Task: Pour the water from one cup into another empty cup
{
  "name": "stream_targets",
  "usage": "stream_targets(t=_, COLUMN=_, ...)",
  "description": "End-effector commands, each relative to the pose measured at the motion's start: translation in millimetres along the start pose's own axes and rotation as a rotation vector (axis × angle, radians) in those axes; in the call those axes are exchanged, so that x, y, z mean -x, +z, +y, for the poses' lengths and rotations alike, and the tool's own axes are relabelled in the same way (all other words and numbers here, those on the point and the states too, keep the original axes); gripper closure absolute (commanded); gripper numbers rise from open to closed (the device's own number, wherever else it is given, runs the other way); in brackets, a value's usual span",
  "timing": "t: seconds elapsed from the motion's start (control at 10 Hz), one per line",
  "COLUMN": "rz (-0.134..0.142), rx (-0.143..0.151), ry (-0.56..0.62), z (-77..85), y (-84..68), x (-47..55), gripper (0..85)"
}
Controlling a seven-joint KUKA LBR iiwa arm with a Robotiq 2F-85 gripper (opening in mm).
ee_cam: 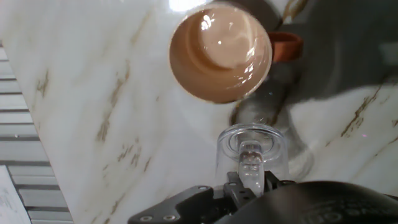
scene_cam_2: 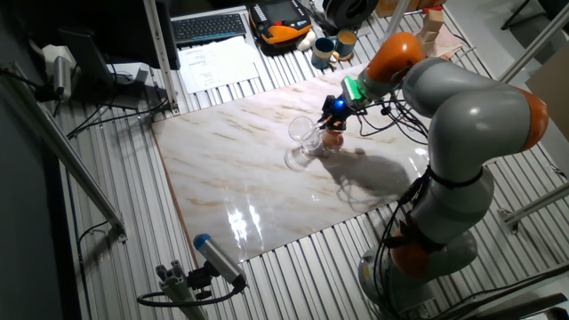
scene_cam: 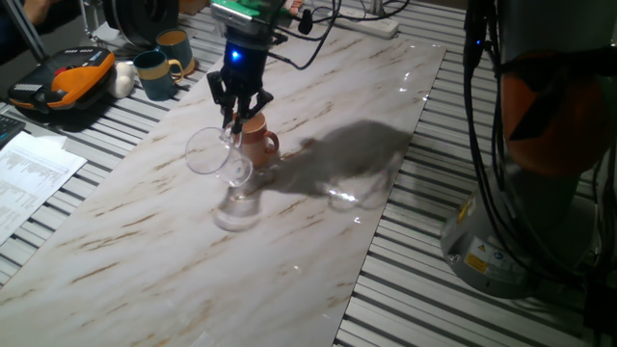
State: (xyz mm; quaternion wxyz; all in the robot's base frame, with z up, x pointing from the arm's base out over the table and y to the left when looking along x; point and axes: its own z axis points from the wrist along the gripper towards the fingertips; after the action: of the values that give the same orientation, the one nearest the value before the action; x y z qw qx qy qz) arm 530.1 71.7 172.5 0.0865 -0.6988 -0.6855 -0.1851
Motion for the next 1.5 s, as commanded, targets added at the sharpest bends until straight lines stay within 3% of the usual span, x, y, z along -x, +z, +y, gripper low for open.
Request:
stream_targets(t=0.0, rz=0.0, rx=0.005, ry=0.004, z=0.5, y=2.2, x=-5.0, gripper=85.0)
stream_targets(t=0.2, rz=0.026, rx=0.027, ry=0.017, z=5.8, y=3.0, x=-13.1, gripper=85.0)
stream_targets(t=0.3, rz=0.025, rx=0.026, ry=0.018, z=9.1, y=2.8, x=-17.9, gripper=85.0)
stream_targets(t=0.9, rz=-0.012, rx=0.013, ry=0.016, z=19.2, y=13.5, x=-41.0, gripper=85.0)
stream_targets(t=1.3, rz=-0.077, rx=0.019, ry=0.028, z=19.4, y=24.0, x=-58.5, gripper=85.0)
stream_targets(t=1.4, rz=-0.073, rx=0.025, ry=0.031, z=20.2, y=26.7, x=-60.5, gripper=85.0)
